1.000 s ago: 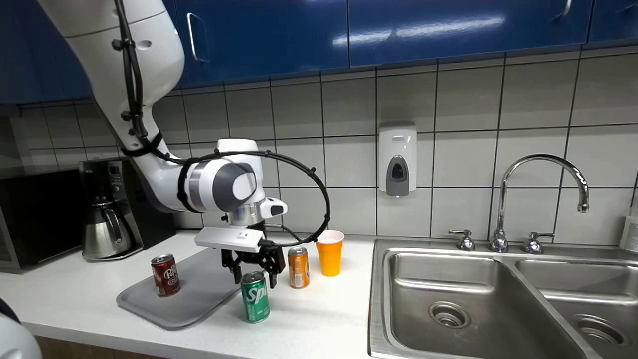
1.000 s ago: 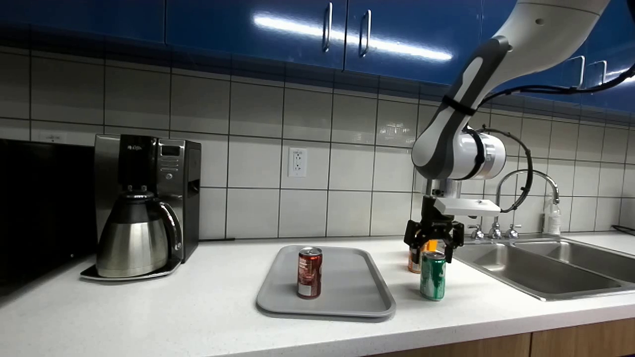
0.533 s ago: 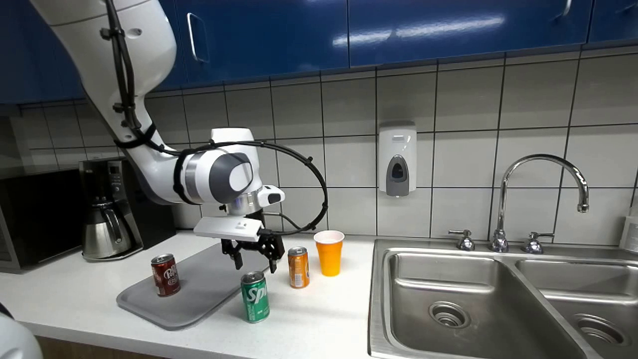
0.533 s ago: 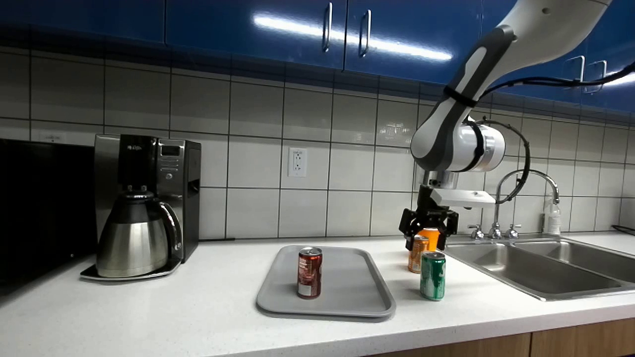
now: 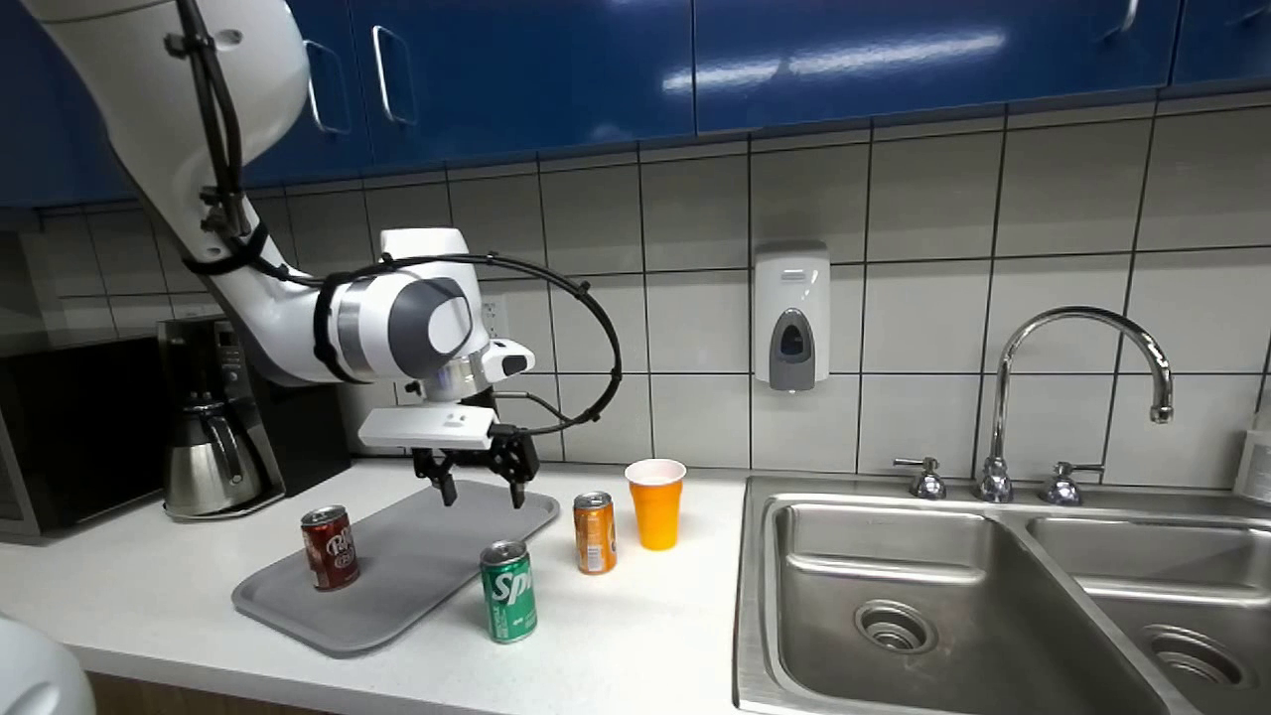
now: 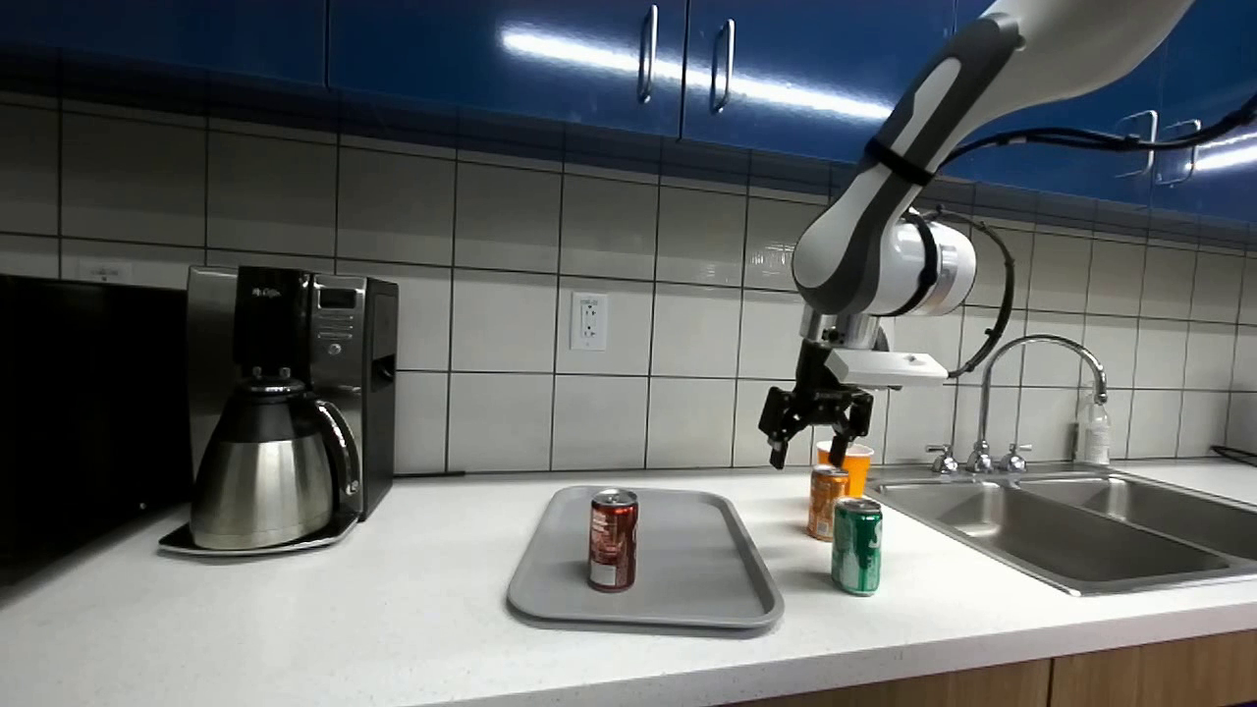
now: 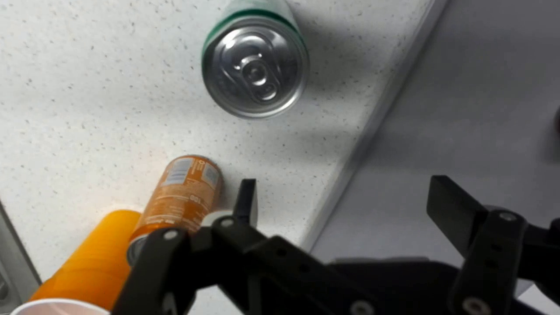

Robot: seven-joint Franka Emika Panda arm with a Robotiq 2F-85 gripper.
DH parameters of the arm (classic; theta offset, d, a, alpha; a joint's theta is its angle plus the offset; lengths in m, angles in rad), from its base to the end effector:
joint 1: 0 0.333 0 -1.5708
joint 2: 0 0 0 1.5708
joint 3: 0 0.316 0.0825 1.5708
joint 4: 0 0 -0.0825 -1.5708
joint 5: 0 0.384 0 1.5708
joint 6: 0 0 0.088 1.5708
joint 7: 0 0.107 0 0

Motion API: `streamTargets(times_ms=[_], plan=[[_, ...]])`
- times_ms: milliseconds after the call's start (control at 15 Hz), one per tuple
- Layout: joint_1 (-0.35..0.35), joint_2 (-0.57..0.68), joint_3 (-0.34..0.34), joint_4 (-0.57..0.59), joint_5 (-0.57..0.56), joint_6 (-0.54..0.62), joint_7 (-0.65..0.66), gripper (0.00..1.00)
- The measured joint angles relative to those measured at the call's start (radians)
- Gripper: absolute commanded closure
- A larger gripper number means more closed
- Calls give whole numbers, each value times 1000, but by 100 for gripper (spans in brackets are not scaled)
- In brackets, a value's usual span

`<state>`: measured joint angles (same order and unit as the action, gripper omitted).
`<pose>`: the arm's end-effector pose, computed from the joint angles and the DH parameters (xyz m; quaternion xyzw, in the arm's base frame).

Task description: Take the cans off of the tray

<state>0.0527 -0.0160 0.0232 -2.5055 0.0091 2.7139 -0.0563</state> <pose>0.4843 0.0365 0.3104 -0.9918 -0.0618 -0.1119 0.0033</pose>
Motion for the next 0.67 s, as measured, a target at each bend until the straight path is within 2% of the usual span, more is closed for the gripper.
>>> streamTargets(times_ms=[467, 667], plan=[[57, 1, 57, 36, 0, -2, -21, 0], [88, 7, 84, 48, 49, -7, -91, 0]])
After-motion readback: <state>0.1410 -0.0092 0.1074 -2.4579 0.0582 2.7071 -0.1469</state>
